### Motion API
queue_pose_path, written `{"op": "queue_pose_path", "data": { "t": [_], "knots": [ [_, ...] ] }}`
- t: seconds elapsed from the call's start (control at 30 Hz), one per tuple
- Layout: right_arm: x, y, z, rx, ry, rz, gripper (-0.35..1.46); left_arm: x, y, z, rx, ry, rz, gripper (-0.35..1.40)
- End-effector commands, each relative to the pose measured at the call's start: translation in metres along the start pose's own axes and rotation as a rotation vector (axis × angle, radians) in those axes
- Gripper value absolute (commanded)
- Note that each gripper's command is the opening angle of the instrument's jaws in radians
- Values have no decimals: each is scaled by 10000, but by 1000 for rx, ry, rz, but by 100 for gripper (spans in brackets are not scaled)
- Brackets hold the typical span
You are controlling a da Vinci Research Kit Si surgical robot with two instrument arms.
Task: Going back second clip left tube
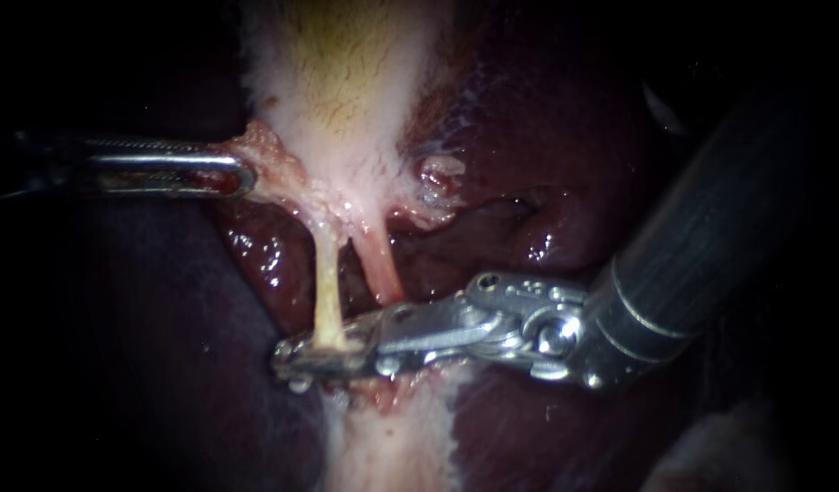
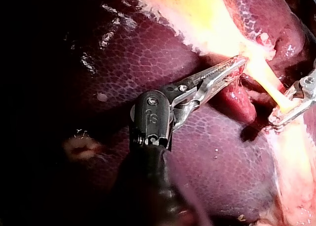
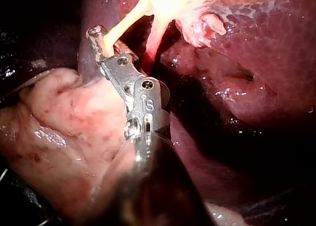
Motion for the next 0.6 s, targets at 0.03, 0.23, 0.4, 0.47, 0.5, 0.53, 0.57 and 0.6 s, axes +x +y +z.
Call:
{"op": "queue_pose_path", "data": {
  "t": [0.03, 0.23, 0.4, 0.47, 0.5, 0.53, 0.57, 0.6],
  "knots": [
    [0, 0, 0, 0, 0, 0, -35, 0, 0, 0, 0, 0, 0, -35],
    [-1, 1, 0, 8, 19, 16, -17, 0, 0, 0, 0, 0, 0, -35],
    [0, 2, 8, 29, 56, 12, 44, 0, 0, 0, 0, 0, 0, -35],
    [2, 5, 12, 34, 70, 12, 49, 0, 0, 0, 0, 0, 0, -35],
    [3, 5, 13, 40, 81, 12, 49, 0, 0, 0, 0, 0, 0, -35],
    [3, 6, 14, 43, 86, 12, 49, 0, 0, 0, 0, 0, 0, -35],
    [3, 6, 14, 44, 88, 11, 49, 0, 1, -1, 0, 0, 0, -35],
    [3, 6, 14, 44, 88, 11, 49, 0, 1, -1, 0, 0, 0, -35]
  ]
}}
